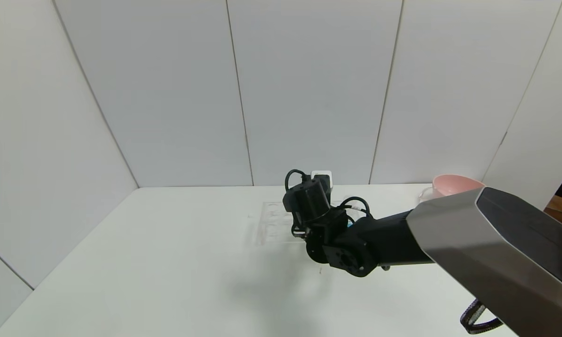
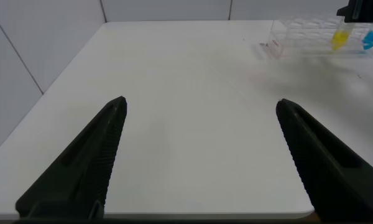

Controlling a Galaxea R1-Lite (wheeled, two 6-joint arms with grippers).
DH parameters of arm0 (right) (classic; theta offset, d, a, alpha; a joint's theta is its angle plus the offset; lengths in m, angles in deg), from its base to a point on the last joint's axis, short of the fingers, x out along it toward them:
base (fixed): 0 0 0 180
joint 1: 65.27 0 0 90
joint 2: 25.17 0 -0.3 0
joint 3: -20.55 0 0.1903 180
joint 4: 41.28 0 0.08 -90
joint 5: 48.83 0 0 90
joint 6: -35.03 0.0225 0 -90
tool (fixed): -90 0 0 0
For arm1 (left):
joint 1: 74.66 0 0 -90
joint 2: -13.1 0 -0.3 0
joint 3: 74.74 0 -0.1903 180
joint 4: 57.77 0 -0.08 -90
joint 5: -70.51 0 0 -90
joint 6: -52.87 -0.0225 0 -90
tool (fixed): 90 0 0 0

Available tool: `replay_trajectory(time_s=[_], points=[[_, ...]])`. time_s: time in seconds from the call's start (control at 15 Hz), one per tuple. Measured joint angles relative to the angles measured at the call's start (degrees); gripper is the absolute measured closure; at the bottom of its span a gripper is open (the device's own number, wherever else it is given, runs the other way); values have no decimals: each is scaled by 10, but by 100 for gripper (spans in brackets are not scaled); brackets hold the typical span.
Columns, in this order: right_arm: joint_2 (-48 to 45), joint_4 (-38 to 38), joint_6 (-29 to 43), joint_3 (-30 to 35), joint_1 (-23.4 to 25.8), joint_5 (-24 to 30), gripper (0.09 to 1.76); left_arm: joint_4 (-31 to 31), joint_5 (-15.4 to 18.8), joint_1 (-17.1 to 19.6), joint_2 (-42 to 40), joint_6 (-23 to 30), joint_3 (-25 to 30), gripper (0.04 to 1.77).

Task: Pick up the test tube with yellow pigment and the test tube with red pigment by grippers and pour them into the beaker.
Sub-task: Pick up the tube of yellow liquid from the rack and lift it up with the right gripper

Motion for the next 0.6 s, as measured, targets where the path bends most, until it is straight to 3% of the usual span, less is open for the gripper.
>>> replay_trajectory(time_s=[0.6], points=[[-71, 1, -55, -4, -2, -1, 134, 0, 0, 0, 0, 0, 0, 9]])
